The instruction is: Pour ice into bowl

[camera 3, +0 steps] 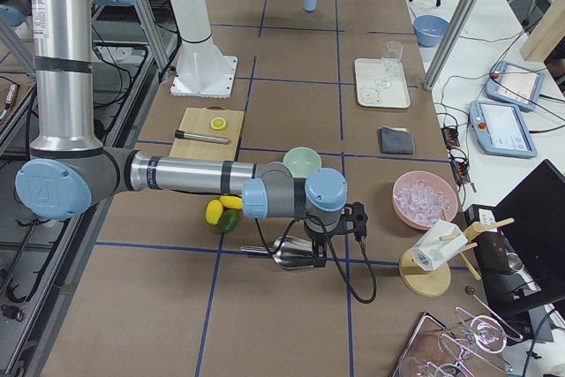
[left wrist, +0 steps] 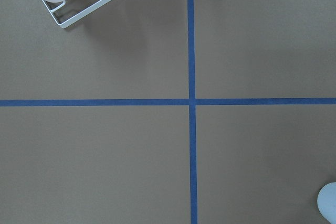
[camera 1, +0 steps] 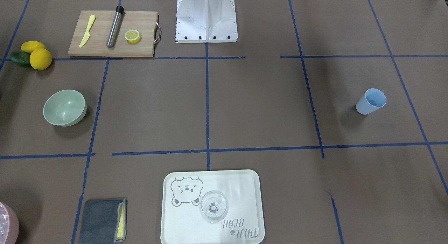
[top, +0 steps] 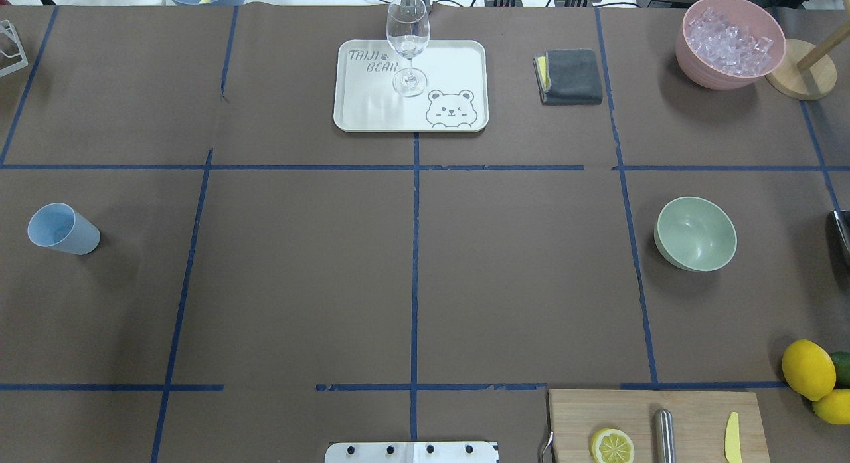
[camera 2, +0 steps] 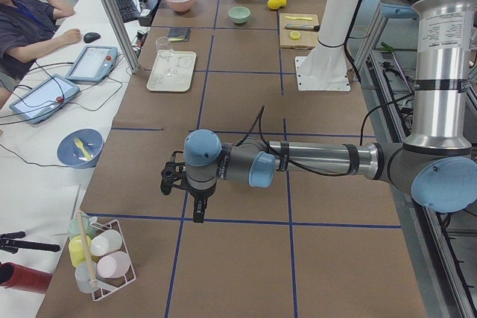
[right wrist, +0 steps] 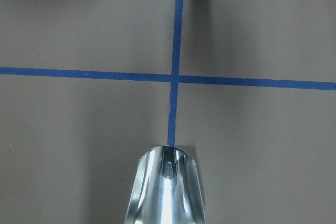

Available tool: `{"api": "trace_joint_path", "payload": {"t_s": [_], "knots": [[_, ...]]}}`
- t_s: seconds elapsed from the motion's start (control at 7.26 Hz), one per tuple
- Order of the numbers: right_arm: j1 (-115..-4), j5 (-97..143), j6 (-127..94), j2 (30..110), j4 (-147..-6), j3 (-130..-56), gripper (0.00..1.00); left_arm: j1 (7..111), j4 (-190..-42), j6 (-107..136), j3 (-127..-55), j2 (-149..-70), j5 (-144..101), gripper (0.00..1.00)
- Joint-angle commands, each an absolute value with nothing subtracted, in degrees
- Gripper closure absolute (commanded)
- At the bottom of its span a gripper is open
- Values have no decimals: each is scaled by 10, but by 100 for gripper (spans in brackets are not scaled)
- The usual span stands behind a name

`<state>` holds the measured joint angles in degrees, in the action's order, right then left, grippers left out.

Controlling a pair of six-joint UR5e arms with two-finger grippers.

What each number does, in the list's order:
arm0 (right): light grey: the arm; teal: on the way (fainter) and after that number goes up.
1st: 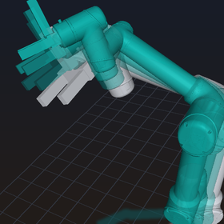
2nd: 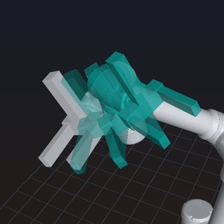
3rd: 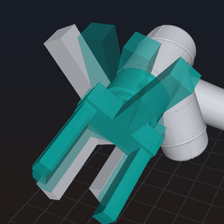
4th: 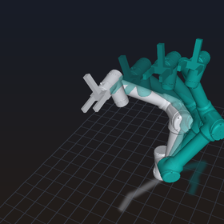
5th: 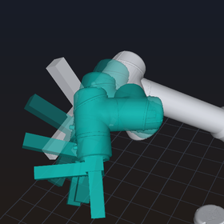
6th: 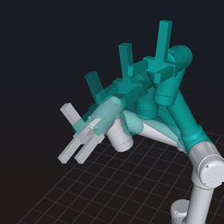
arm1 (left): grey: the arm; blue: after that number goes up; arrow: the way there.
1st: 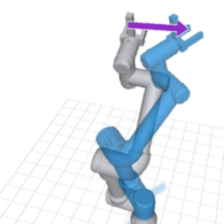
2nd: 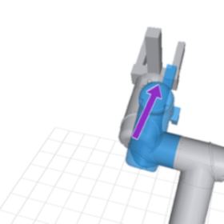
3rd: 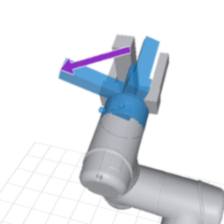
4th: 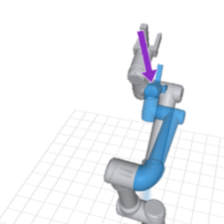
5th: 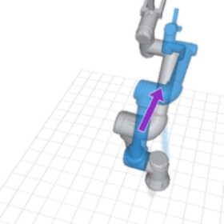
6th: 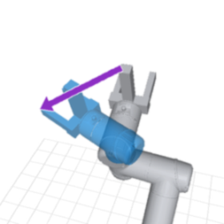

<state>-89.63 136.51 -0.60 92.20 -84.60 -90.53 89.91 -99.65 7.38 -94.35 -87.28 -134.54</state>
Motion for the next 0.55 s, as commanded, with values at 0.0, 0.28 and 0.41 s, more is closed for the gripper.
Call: {"api": "trace_joint_path", "payload": {"t_s": [0.0,0.28,0.41], "knots": [[-896,1371,-5,922,-846,-906,0,899,-998,73,-944,-873,-1346,0],[-896,1372,-6,919,-846,-907,0,898,-1000,76,-945,-874,-1348,0],[-896,1371,-5,917,-843,-917,0,897,-1006,76,-948,-879,-1348,0]]}}
